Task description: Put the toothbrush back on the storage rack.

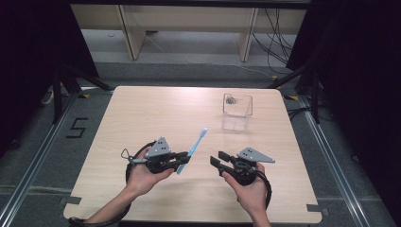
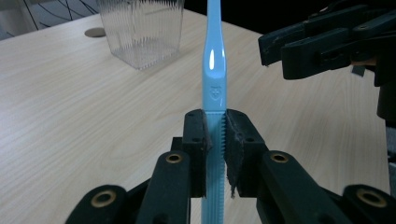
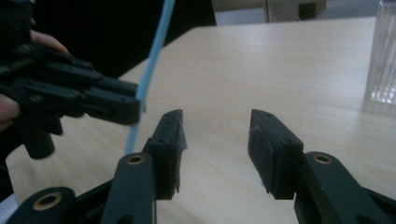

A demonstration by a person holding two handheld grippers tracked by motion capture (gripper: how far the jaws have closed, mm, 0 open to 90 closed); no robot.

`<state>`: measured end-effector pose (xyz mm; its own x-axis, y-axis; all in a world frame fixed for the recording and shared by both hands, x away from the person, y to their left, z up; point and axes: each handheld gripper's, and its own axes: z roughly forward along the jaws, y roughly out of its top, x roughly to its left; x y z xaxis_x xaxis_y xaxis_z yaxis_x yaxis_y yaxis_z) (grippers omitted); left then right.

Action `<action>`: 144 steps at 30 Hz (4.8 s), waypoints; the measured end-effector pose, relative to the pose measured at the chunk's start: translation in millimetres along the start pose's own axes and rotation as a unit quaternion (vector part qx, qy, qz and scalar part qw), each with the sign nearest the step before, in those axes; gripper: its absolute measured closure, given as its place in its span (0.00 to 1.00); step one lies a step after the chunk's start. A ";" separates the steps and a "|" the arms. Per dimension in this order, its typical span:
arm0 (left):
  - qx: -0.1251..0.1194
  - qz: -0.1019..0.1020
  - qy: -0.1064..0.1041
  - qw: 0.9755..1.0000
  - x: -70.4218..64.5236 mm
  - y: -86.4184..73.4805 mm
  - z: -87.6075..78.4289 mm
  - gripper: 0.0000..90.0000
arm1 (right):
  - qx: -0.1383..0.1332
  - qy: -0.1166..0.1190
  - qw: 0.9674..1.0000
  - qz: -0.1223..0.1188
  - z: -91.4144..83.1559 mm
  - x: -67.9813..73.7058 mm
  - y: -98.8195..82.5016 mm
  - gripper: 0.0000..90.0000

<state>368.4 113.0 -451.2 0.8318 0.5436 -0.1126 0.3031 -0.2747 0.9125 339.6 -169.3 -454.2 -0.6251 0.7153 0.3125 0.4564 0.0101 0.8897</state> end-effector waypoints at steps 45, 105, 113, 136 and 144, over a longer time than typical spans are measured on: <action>-0.079 0.002 0.021 0.997 -16.5 5.6 17.7 0.87 | -0.108 0.013 0.994 0.021 34.1 21.5 30.3 0.88; -0.016 0.035 0.150 0.988 34.5 -25.1 -48.5 0.42 | -0.135 -0.113 0.982 -0.066 -16.6 -23.5 59.3 0.96; -0.020 0.019 0.161 0.987 42.4 -37.4 -55.7 0.41 | -0.135 -0.122 0.981 -0.066 -16.6 -27.6 66.9 0.96; -0.027 0.003 0.165 0.986 46.7 -46.3 -55.7 0.41 | -0.143 -0.152 0.975 -0.075 -16.9 -45.0 87.2 0.96; -0.028 0.000 0.166 0.986 47.5 -47.7 -55.0 0.41 | -0.149 -0.166 0.971 -0.082 -13.9 -54.4 92.3 0.96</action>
<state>367.8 195.5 -478.5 0.6318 0.7750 0.0141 0.2692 -0.2364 0.9336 406.9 -217.0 -384.4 -0.4122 0.9078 0.0777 0.1339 -0.0241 0.9907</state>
